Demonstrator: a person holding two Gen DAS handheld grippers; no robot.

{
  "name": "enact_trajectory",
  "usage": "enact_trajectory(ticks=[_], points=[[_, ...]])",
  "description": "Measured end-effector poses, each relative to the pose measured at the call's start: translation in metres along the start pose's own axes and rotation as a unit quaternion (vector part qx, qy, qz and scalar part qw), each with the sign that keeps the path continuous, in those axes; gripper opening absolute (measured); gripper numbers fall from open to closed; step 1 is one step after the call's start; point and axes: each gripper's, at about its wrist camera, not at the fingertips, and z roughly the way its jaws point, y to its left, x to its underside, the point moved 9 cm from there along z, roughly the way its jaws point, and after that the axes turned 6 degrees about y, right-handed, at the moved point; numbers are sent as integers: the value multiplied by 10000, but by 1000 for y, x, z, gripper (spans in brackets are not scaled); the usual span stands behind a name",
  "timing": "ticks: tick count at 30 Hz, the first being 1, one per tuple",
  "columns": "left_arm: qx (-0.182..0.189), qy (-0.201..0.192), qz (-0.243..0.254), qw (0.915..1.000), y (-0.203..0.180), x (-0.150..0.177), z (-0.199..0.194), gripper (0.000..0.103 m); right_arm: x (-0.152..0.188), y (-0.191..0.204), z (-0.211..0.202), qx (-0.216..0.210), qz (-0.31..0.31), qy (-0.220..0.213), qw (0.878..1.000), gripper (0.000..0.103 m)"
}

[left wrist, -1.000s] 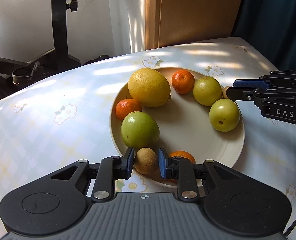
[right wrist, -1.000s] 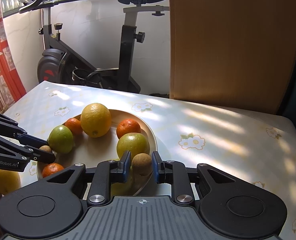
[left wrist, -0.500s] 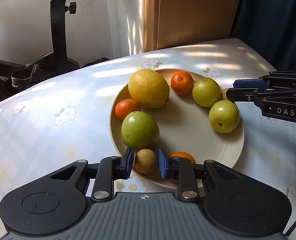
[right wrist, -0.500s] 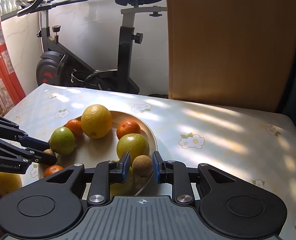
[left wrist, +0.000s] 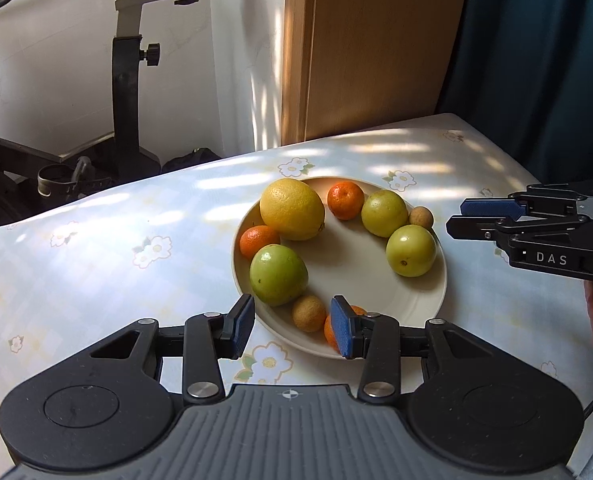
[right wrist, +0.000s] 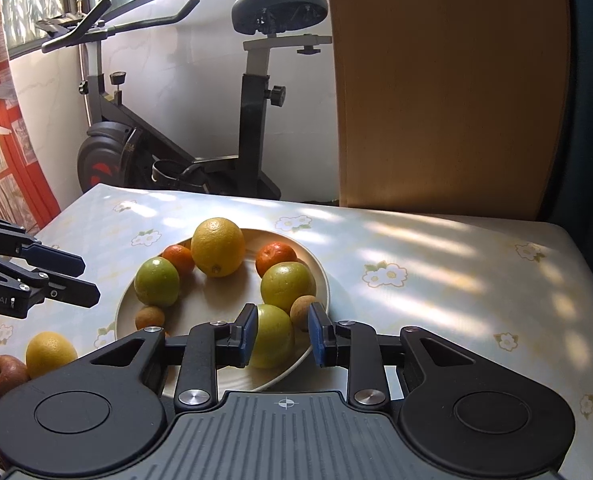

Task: Organize fruits
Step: 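Move the left gripper to the large yellow lemon and close on it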

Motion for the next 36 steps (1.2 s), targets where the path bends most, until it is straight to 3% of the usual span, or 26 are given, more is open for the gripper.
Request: enact_trajectory(ticks=[14,26,36], points=[[-380,-87,-538,9978,54,58,-52,44,21,73,-18,-359,-158,70,9992,30],[-290,-70,-999,9945,93,84,-50,44,35,134,6,-524,-794,675,9932,30],[-212,-85,-1323,9910,112,93,-43,44,17,184,18,-815,-1228,714,9865,30]])
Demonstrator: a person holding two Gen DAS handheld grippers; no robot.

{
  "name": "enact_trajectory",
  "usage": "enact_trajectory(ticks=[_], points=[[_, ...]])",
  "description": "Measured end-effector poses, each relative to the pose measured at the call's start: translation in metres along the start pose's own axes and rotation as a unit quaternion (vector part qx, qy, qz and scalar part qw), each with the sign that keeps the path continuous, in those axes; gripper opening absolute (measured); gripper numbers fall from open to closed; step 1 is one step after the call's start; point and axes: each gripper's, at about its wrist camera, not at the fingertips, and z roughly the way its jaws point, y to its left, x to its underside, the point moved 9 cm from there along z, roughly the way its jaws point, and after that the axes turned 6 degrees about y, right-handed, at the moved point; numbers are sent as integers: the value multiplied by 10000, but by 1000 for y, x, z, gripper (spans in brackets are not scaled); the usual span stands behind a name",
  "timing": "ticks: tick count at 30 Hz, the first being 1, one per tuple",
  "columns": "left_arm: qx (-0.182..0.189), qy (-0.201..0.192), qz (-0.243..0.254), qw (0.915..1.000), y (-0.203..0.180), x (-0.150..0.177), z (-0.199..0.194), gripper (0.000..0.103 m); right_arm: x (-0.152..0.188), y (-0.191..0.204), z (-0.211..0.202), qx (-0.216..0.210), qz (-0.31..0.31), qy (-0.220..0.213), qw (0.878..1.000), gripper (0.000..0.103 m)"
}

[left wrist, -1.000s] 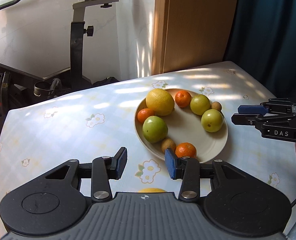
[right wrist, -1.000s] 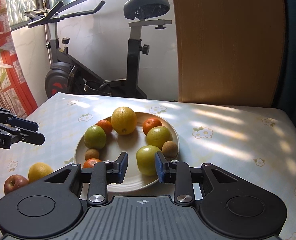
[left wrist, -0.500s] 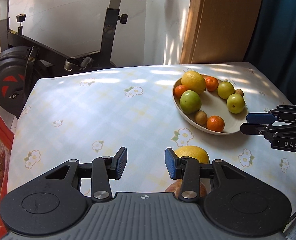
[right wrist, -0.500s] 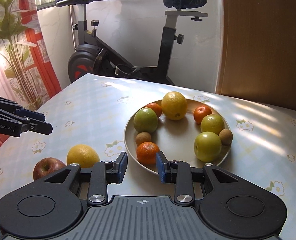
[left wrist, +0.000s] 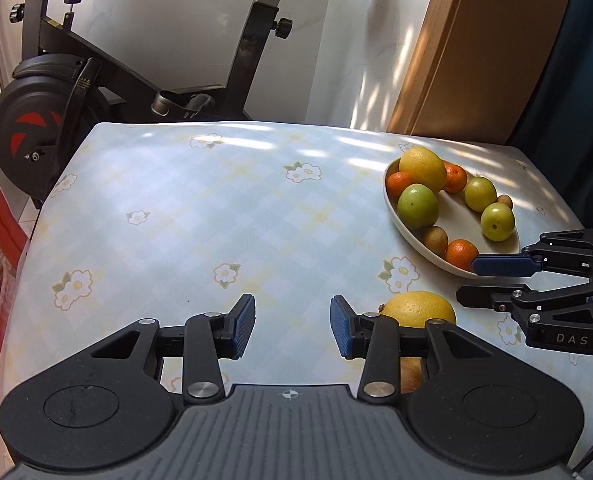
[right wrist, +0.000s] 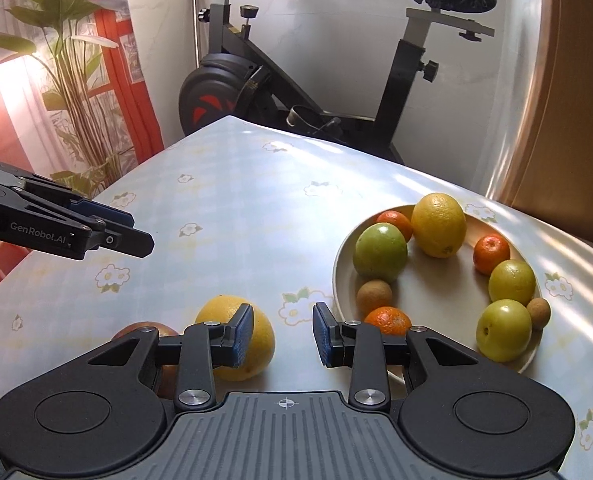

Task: Organize fruits
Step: 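Move the left gripper to the large yellow lemon and close on it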

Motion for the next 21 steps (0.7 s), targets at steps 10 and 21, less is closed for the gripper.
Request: enact_trajectory(ticks=[10,21], points=[[481,141,-281,9983,-5,-5,16,43,3,10,7,-132,-270,153,9994,30],[1468,458,-784,9850,-41,-7,42,41,18,-7,-2,-127,-86,98,9998,30]])
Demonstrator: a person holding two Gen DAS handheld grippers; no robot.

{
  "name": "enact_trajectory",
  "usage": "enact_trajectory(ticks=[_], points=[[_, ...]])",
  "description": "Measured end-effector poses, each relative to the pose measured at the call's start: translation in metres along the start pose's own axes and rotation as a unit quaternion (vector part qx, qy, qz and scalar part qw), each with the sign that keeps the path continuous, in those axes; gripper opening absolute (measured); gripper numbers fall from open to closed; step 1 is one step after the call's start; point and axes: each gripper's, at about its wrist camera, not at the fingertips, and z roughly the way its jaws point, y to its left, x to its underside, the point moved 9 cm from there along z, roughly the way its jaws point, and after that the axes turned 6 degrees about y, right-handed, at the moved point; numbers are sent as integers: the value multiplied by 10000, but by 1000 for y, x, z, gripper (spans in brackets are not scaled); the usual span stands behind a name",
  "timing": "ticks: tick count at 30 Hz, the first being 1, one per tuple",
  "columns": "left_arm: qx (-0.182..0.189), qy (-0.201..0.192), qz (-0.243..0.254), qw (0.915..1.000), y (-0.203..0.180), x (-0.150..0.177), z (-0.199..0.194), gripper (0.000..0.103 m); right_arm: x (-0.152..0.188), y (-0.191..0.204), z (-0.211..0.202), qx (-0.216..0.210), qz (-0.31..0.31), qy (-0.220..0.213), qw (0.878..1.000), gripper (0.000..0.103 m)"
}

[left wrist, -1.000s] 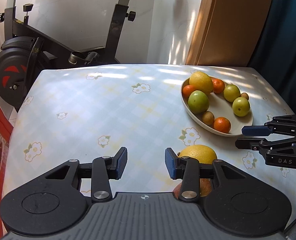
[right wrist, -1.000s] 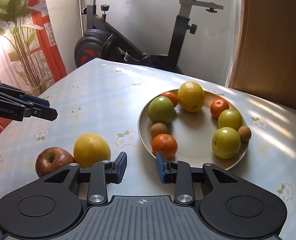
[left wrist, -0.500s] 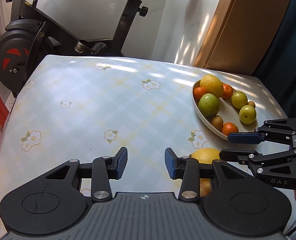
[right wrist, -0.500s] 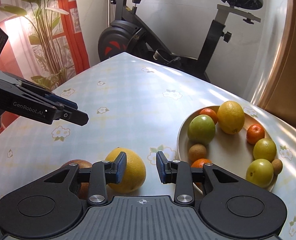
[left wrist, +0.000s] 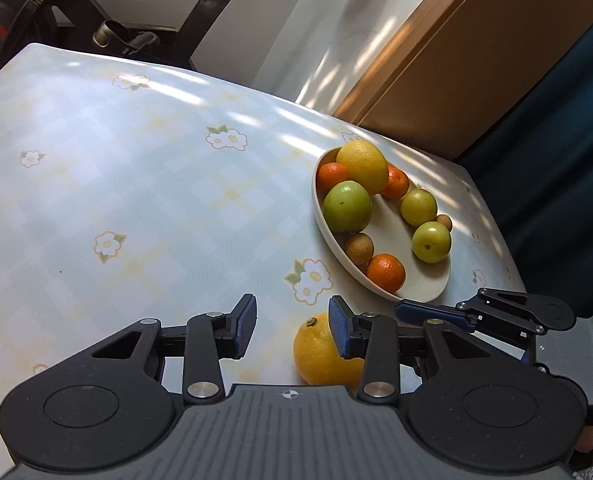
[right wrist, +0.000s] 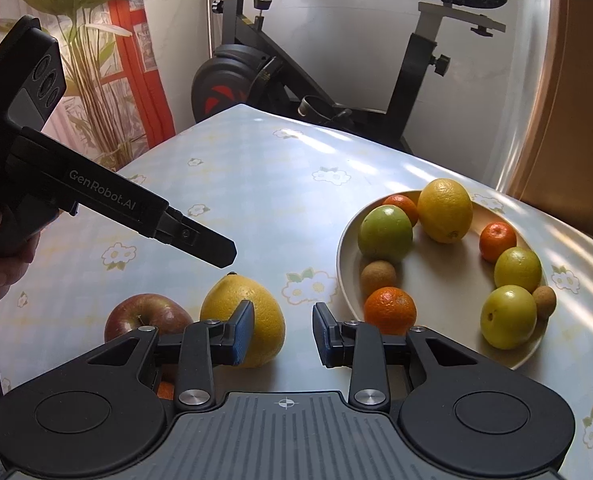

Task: Organize fruits
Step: 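Move the left gripper to the large yellow lemon and close on it, then lift the large yellow lemon off the table with the left gripper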

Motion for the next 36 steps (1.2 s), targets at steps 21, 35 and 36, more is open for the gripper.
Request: enact_trajectory(ticks=[21,35,36], points=[[134,139,565,9982,-45,7,15,26,39,0,4,-322,63,218,9992,34],[132,140,650,9977,-49,8,18,26,34,4,16,-533,75,135,9985,46],[135,140,651,9977,-49,8,18,26,35,3,16,-549,80,132,9984,46]])
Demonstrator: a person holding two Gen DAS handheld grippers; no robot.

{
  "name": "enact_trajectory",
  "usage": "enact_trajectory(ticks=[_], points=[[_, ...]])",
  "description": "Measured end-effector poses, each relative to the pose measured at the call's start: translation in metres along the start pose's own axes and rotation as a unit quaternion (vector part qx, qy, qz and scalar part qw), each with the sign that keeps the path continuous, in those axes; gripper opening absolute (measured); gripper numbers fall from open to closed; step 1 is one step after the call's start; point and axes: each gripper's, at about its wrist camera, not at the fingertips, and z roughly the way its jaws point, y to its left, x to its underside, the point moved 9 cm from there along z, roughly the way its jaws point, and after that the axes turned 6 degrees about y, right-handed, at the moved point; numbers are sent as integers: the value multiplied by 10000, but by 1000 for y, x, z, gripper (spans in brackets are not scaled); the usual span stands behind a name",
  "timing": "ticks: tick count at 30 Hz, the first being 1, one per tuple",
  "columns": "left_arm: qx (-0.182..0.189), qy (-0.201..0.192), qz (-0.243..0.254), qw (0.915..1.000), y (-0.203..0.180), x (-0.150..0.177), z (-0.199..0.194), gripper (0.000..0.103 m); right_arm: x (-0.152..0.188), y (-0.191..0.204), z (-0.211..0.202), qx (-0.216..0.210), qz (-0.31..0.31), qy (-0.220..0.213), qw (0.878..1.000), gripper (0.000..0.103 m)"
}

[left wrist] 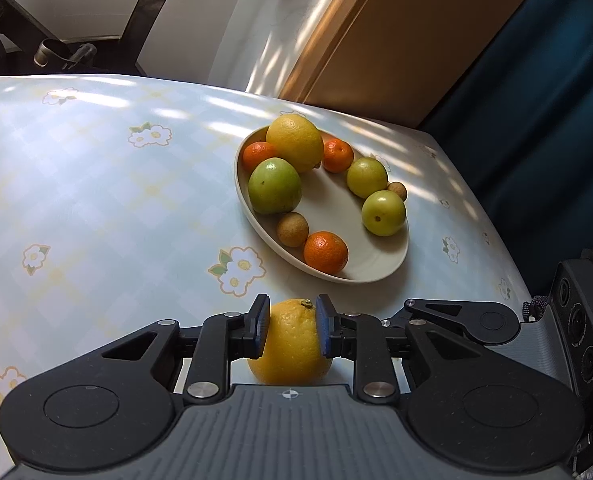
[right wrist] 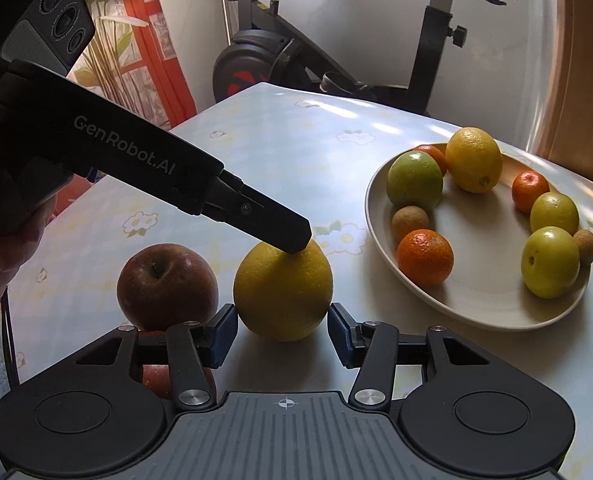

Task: Organize fruits
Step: 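Lift the large yellow lemon off the table with the left gripper, then carry the lemon over the cream plate with the left gripper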

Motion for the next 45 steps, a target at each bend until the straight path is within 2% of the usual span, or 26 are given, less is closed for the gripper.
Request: enact_trajectory(ticks=[22,36,45], points=[[64,94,71,9999,0,5,-1,30,-1,-5,0,-93,129,-41,9999,46],[72,122,60,9999,0,7,-1,31,-4,-7,5,-201,260,-71,9994,49],[36,105,272,9996,-11,4,0,31,-1,-12,-5,-89,310,-295,9990,48]])
